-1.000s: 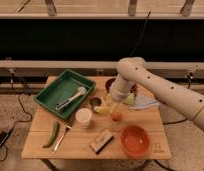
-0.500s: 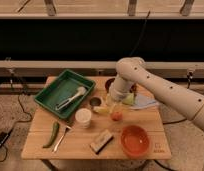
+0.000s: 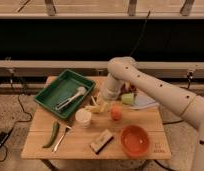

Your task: Place banana in paper cup

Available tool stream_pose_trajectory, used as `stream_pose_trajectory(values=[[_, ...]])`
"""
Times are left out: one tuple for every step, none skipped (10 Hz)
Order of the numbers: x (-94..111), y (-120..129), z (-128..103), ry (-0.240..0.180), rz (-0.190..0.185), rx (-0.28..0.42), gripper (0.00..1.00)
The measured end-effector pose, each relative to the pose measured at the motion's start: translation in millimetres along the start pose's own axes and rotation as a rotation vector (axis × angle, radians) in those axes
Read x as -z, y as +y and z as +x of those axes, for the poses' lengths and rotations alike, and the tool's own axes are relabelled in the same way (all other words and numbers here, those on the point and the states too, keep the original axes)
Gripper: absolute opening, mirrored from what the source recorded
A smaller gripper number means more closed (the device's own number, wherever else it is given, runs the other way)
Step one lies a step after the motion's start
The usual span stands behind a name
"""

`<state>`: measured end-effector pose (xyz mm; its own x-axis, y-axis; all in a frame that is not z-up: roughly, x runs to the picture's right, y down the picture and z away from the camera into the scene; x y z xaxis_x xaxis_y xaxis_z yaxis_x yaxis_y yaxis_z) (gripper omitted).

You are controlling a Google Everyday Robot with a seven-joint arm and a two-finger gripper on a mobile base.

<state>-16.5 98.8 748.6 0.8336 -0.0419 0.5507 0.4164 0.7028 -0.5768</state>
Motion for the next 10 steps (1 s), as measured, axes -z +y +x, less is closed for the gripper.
stream_pose_trajectory(values=[[-6, -9, -15, -0.012, -0.002, 0.021, 0.0], [-15, -20, -35, -0.033, -0.006, 0.052, 0.0], [-19, -26, -45, -0.048, -0.008, 0.073, 0.0], [-21, -31, -58, -0.07, -0.008, 0.103, 0.0], [-22, -34, -68, -0.089, -0.011, 0.127, 0.0], [-24, -36, -75, -0.104, -0.013, 0.143, 0.0], [-25, -36, -78, -0.115, -0.015, 0.152, 0.0], [-27, -36, -83, -0.129, -0.017, 0.16, 0.0], [-28, -34, -85, -0.14, -0.021, 0.166, 0.0], [-30, -32, -85, -0.15, -0.025, 0.165, 0.0]])
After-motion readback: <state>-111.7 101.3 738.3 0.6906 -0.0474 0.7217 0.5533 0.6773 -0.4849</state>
